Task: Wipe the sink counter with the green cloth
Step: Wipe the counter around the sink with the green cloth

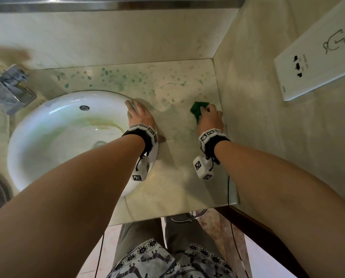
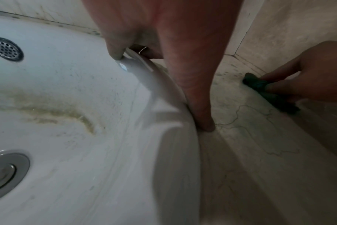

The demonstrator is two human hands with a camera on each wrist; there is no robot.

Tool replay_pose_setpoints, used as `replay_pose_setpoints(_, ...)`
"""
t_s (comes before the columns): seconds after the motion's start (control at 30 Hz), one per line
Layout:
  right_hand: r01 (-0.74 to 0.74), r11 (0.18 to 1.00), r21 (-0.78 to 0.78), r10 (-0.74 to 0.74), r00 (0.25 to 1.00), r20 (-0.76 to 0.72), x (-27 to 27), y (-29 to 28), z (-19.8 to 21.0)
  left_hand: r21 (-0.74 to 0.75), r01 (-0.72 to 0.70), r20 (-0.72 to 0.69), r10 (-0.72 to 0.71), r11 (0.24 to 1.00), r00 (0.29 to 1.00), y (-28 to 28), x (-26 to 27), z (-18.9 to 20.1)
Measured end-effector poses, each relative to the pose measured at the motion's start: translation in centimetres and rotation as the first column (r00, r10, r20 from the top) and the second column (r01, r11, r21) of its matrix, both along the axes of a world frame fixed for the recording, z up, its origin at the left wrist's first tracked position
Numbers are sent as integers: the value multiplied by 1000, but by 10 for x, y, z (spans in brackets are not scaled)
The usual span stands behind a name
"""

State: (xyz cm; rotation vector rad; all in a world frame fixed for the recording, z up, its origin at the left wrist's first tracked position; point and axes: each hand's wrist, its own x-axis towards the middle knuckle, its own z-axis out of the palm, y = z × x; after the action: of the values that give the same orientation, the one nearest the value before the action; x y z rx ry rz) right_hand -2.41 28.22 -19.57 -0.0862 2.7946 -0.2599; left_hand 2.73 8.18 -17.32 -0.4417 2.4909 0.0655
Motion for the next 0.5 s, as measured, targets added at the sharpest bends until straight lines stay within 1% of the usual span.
replay_pose_setpoints(0.07,55,994,92,-55,998,0,-11,1,4,12,-2,-31,2,1000,1000,0,1,-2)
replay_pose_setpoints(0.13,115,983,143,-113,993,-21,-25,-2,8,10,1,-33,-1,1000,999,-1,1,-4)
replay_pose_setpoints(0.23,213,969,126,-215,977,0,-47,-13,8,-9,12,-16,-13,1000,1000,-2,-1,-6)
replay_pose_setpoints(0.3,238,967,89,-239,971,-6,-56,-18,6,9,6,-23,-5,1000,1000,-1,-2,-7)
replay_pose_setpoints(0.37,206,977,55,-205,979,-21,-58,-19,3,3,8,-23,-8,1000,1000,0,-2,-7)
replay_pose_setpoints(0.43,124,992,12,-123,991,-60,-56,-18,0,-4,8,-29,-8,1000,1000,1,-1,-6)
replay_pose_setpoints(0.5,67,992,-108,-75,995,-73,-53,-19,-3,10,-3,-39,3,1000,999,0,0,-5)
